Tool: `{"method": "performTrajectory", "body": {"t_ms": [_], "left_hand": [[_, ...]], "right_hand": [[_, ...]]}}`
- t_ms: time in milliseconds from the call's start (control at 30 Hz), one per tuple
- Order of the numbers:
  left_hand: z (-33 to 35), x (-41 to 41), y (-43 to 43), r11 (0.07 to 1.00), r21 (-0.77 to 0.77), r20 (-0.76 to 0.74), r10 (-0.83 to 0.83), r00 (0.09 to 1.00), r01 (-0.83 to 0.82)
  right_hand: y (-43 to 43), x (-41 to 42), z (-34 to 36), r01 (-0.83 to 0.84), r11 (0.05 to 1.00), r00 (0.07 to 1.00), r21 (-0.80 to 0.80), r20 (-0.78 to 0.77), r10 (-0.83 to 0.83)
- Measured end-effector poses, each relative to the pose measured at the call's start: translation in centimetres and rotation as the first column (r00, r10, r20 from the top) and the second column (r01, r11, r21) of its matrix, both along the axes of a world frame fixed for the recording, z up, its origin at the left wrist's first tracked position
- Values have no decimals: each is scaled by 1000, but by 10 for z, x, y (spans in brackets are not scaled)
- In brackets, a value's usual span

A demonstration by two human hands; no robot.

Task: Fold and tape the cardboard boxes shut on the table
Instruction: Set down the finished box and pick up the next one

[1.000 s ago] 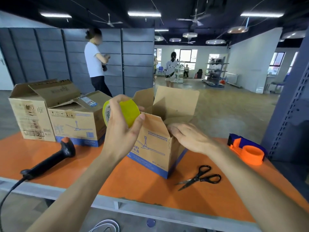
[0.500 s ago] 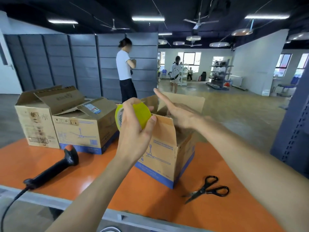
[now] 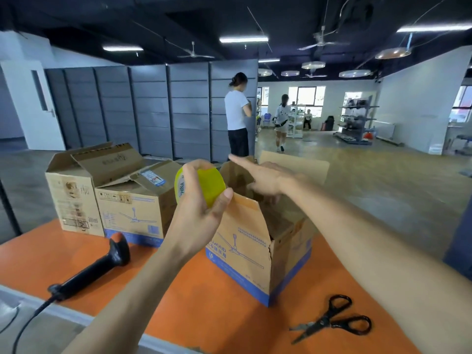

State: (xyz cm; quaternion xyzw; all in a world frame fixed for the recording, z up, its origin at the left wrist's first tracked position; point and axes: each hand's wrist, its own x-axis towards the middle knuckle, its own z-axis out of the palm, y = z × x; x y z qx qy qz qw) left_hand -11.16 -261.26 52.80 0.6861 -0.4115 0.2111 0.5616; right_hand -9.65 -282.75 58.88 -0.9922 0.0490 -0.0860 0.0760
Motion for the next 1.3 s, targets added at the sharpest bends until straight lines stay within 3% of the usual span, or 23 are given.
{"method": "performTrajectory", "body": {"t_ms": [200, 300, 467, 633, 900, 1033, 1167, 1300], "left_hand": [[6, 10, 4, 998, 22, -29, 58, 998, -57], [10, 7, 1, 998, 41, -43, 52, 998, -50], [11, 3, -6, 999, 27, -61, 37, 997, -35], [12, 2, -31, 999, 1, -65, 51, 997, -51], [19, 13, -88, 915, 355, 40, 192, 981, -193], [9, 15, -99, 855, 457, 104, 220, 970, -243], [9, 17, -100, 819, 517, 113, 222, 969, -248], [12, 18, -101, 695, 652, 208, 221, 953, -303]], "right_hand": [[-4, -12, -14, -31, 992, 985, -121, 167, 51], [-11, -30, -30, -38, 992, 993, -116, 103, 50], [-12, -55, -64, -88, 991, 993, 106, 85, 79], [-18, -60, -78, -27, 960, 992, 279, 123, -8], [-29, -89, -97, -16, 957, 921, 290, 376, -98], [-29, -100, -98, 37, 961, 907, 275, 394, -148], [-28, -108, -96, 103, 923, 865, 371, 424, -267], [-27, -112, -94, 96, 894, 866, 438, 407, -292]]}}
